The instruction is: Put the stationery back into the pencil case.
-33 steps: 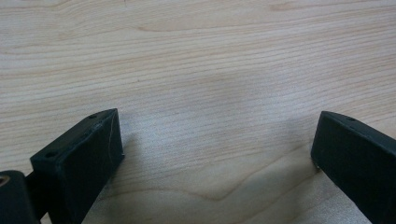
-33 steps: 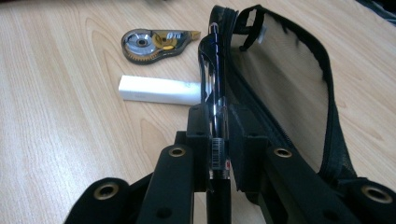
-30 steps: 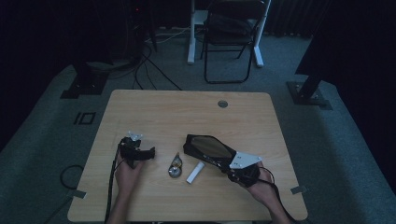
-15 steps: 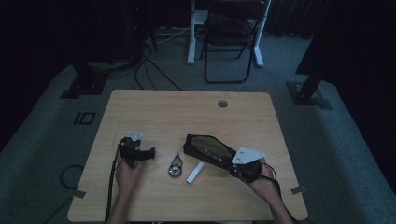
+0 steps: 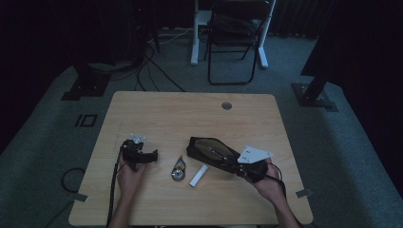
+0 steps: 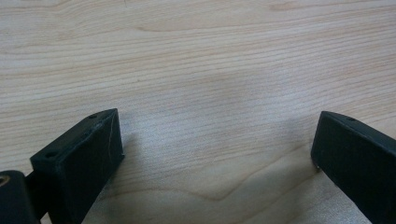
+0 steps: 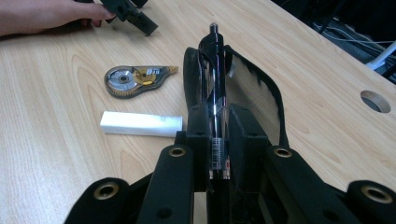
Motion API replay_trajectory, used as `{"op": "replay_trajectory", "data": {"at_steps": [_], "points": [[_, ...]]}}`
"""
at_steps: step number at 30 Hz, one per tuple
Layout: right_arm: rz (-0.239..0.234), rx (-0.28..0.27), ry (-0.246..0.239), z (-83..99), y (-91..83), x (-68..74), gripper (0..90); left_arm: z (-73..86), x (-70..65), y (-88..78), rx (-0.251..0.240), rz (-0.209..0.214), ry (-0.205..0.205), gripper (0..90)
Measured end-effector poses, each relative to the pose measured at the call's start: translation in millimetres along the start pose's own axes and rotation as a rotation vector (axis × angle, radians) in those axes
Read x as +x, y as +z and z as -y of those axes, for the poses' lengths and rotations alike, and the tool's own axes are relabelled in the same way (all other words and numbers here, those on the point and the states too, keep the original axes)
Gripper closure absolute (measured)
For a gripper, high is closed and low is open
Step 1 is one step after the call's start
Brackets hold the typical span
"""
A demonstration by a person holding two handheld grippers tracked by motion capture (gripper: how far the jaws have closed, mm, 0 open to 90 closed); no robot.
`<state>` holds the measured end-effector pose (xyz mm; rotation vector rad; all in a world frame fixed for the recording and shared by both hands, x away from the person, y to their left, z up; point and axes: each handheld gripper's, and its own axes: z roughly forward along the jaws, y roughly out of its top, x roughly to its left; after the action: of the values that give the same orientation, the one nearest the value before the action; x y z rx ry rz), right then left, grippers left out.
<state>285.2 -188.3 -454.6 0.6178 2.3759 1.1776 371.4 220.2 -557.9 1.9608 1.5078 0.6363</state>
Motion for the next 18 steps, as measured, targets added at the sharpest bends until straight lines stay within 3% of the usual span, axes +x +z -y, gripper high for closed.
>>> {"op": "replay_trajectory", "data": {"at_steps": [18], "points": [[0.017,-0.035,0.005,-10.4,-0.9,-9.0,79.7,0.0,0.0,0.0,0.000,0.000,0.000,2.3]]}}
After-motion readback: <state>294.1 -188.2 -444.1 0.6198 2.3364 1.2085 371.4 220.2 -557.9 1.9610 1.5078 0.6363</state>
